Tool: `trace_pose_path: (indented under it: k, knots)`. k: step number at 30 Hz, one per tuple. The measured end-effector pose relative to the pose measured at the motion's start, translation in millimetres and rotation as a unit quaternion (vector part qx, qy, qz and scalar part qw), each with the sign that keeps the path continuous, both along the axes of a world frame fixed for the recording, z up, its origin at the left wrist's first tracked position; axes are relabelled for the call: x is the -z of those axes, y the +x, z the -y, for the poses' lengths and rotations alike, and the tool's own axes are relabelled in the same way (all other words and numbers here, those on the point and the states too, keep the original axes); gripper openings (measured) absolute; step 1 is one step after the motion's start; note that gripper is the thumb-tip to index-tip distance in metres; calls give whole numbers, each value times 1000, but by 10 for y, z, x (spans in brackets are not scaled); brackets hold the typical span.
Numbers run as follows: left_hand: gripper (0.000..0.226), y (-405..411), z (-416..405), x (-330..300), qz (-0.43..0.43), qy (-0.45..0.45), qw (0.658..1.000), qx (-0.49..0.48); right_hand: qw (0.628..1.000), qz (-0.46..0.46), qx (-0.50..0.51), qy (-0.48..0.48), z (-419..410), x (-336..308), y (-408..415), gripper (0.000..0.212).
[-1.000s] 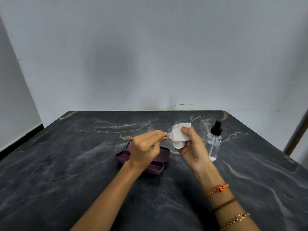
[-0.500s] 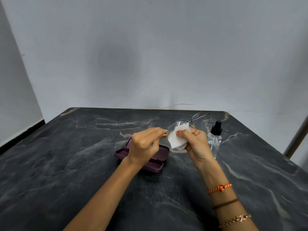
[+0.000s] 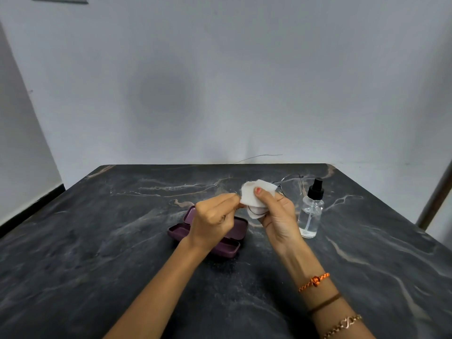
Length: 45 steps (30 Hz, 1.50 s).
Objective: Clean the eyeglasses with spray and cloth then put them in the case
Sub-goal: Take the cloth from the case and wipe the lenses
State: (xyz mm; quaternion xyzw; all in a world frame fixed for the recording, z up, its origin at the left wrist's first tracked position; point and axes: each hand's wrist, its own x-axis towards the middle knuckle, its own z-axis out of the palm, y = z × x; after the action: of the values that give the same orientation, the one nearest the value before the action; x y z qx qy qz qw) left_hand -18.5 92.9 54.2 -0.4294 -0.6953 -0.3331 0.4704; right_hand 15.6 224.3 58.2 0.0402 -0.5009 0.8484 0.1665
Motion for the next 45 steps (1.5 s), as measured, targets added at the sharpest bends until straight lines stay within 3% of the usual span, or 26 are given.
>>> trace_pose_path:
  k: [4, 6, 10, 14, 17, 25, 30, 42, 45]
  knots:
    - [18, -22, 70, -49, -4, 8, 1000, 3, 997, 18, -5, 75, -59, -19, 4, 27]
    - [13, -11, 59, -55, -7, 10, 1000, 9, 997, 25, 2, 78, -88, -36, 15, 24]
    - [14, -24, 59, -58, -2, 25, 1000, 15, 999, 46, 5, -27, -67, -25, 20, 6]
    - [14, -9, 36, -21, -15, 12, 1000, 22, 986, 38, -28, -162, 6, -12, -7, 34]
    - [13, -7, 13, -13, -19, -5, 999, 29, 980, 32, -26, -196, 57, -45, 0, 19]
    - [25, -27, 39, -12, -3, 6, 1000, 10, 999, 12, -34, -35, 5, -37, 14, 16]
    - [13, -63, 80, -27, 0, 14, 1000, 4, 997, 34, -35, 57, -55, -48, 23, 18]
    - [14, -90, 164, -94, 18, 75, 997, -18, 993, 73, -74, 49, -132, -36, 16, 9]
    - [21, -110, 226, -120, 38, 130, 991, -16, 996, 74, -53, 19, -230, -51, 17, 8]
